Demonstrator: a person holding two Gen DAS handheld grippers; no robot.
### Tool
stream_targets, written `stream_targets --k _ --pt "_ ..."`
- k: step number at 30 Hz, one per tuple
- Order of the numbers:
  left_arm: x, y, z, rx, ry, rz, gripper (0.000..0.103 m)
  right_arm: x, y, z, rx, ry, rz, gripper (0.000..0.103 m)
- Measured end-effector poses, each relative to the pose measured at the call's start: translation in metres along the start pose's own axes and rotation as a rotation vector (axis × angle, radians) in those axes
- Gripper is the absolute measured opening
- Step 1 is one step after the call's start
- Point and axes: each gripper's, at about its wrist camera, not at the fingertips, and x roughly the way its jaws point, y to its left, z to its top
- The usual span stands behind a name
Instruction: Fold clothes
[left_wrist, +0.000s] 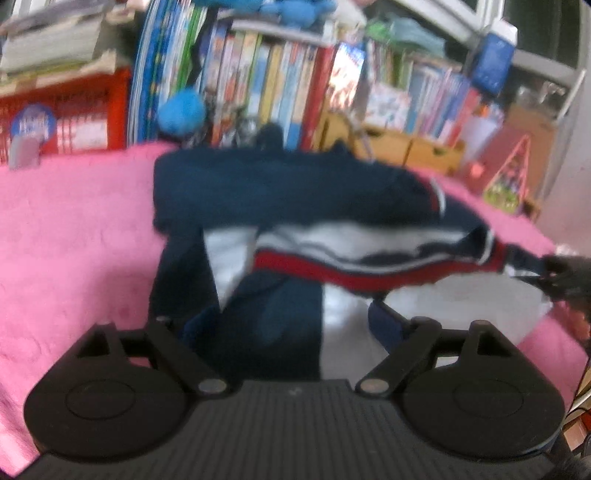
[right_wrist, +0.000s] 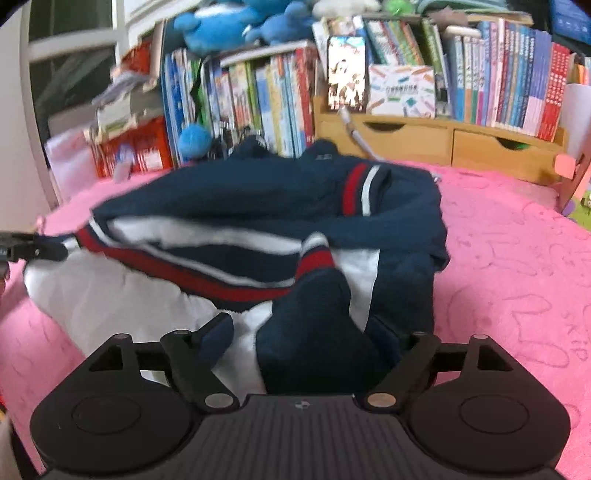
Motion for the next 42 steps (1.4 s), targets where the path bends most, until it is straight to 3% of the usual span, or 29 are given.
stream_targets --k 10,25,42 --pt "0.002 -0.002 -0.001 0.018 0.016 0.006 0.092 0.013 0.013 0.0 -0.067 0.055 -0.036 0.103" --pt "0.015 -0.022 -0.003 0.142 0.068 0.067 0.103 0.014 0.012 -0.001 -0.069 0.06 -0.036 0.103" --pt "0.016 -0.025 -0.004 0.164 0.074 0.079 0.103 0.014 0.01 -0.001 -0.073 0.059 -0.034 0.103"
